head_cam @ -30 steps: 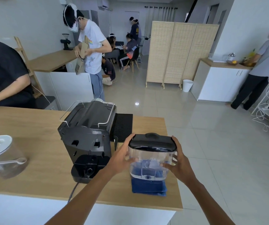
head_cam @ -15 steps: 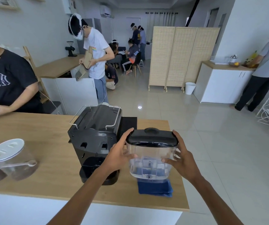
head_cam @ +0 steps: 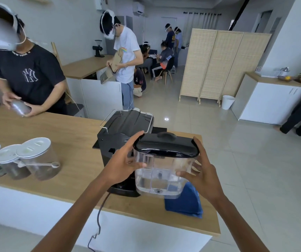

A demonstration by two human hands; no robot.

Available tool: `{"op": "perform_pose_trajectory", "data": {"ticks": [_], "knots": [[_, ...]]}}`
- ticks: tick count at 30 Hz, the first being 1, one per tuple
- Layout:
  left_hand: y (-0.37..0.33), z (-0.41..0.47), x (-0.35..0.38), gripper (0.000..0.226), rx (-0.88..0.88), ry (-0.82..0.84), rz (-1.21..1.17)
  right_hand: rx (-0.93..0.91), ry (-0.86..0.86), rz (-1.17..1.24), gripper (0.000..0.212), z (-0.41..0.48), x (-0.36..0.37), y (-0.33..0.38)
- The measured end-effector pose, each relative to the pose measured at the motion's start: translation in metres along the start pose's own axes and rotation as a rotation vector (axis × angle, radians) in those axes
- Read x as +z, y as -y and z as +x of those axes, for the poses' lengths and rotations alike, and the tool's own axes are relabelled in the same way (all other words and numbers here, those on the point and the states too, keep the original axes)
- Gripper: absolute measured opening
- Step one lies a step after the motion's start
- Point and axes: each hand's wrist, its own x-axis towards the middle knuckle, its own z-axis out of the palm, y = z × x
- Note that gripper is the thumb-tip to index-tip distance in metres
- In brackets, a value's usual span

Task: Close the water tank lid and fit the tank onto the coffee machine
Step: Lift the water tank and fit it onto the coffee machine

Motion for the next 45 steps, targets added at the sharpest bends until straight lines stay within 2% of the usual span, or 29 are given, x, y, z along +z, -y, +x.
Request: {"op": "perform_pose_trajectory", "data": {"ticks": [16,24,39,45], "knots": [[0.024,-0.026,-0.086,0.099,-0.016,-0.130,-0.004,0.012,0.013,-0.012,0.116,0.028,0.090,0.040],[0.048,-0.024,-0.119,0.097,-0.012,-0.109,0.030,0.047,-0.042,-0.004,0.115,0.033,0.136,0.040],[0.085,-0.011,-0.133,0.097,0.003,-0.060,0.048,0.067,-0.140,-0.052,0.113,0.035,0.174,0.031],[0.104,-0.012,-0.130,0.097,0.014,-0.072,0.053,0.109,-0.127,-0.056,0.113,0.034,0.178,0.021]]}}
